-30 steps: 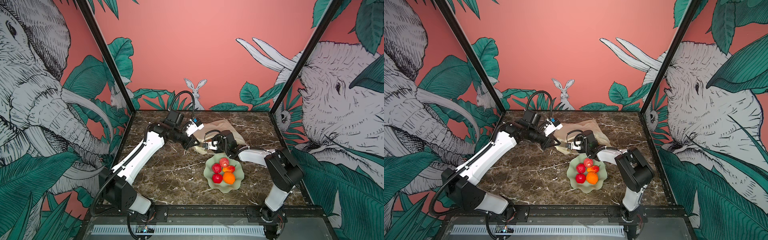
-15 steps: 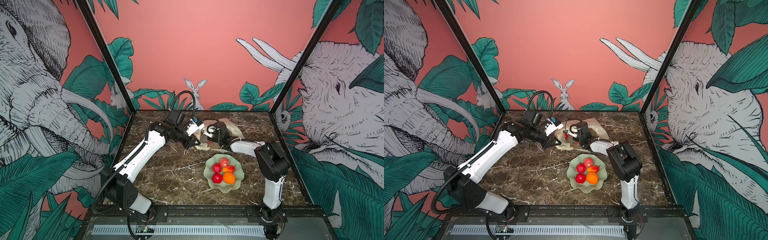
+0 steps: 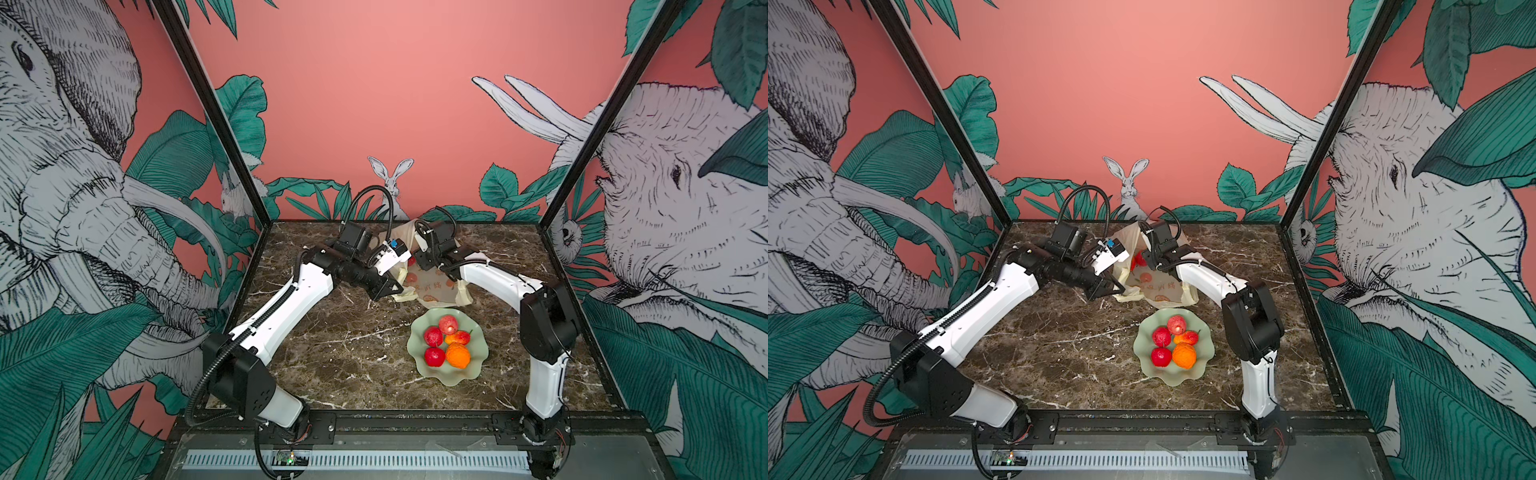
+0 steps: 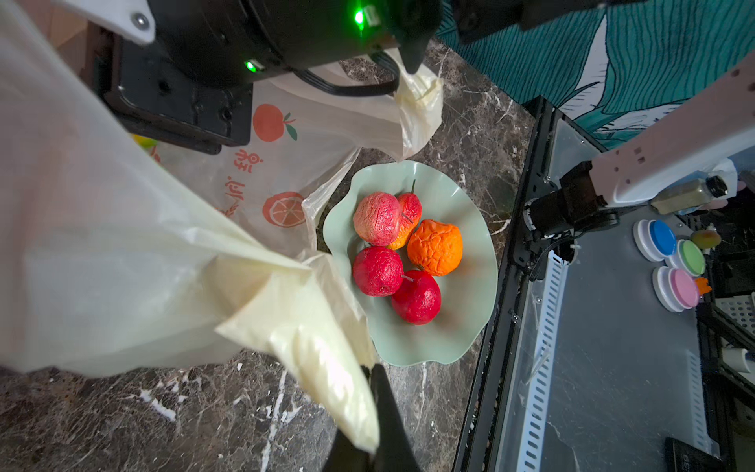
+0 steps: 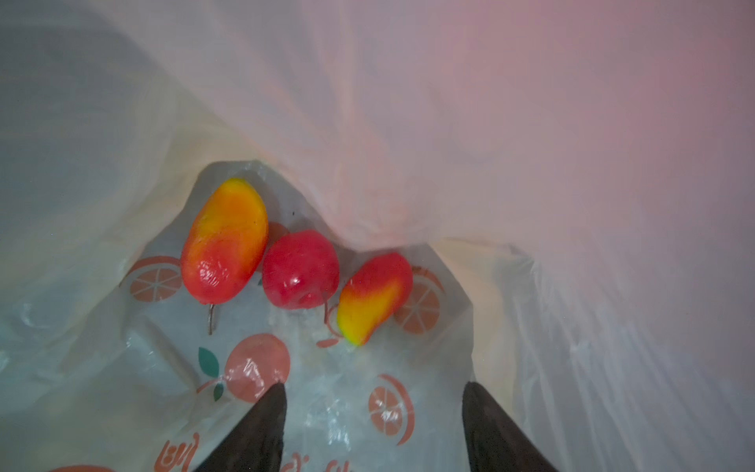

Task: Take fruits out of the plastic bag
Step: Take out the fake fruit from the plastic bag.

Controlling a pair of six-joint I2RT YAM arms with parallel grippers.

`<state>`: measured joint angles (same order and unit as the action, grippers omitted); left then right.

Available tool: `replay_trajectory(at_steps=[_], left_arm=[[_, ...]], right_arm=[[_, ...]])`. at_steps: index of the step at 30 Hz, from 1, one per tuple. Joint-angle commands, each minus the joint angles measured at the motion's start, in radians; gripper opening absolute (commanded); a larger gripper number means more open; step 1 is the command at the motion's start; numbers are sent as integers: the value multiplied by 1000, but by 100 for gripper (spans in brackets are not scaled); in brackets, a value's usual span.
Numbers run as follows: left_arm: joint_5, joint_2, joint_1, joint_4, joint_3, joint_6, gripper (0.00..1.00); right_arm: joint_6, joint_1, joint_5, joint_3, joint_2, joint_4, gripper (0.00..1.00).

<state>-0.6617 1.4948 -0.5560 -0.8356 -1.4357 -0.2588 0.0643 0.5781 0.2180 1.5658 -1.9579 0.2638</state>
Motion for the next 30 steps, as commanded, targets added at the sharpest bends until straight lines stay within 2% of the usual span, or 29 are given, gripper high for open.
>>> replay_trajectory(at_steps=[1, 6, 14, 24, 30], left_arm=[[-37, -11, -16, -26, 14, -7, 0], [-39, -17, -23, -11, 34, 5, 0], [-41, -22, -24, 3, 62, 12, 0], [-49, -16, -24, -25, 57, -11, 0], [-108, -13, -24, -70, 58, -47, 0]], right_arm=[[-249, -2, 39, 8, -43, 66, 67], [-335, -6, 52, 84, -105, 69, 69], [-482, -20, -19, 178, -211, 36, 77], [-677, -56, -29, 179, -265, -55, 76], [-788, -83, -53, 171, -284, -114, 74]])
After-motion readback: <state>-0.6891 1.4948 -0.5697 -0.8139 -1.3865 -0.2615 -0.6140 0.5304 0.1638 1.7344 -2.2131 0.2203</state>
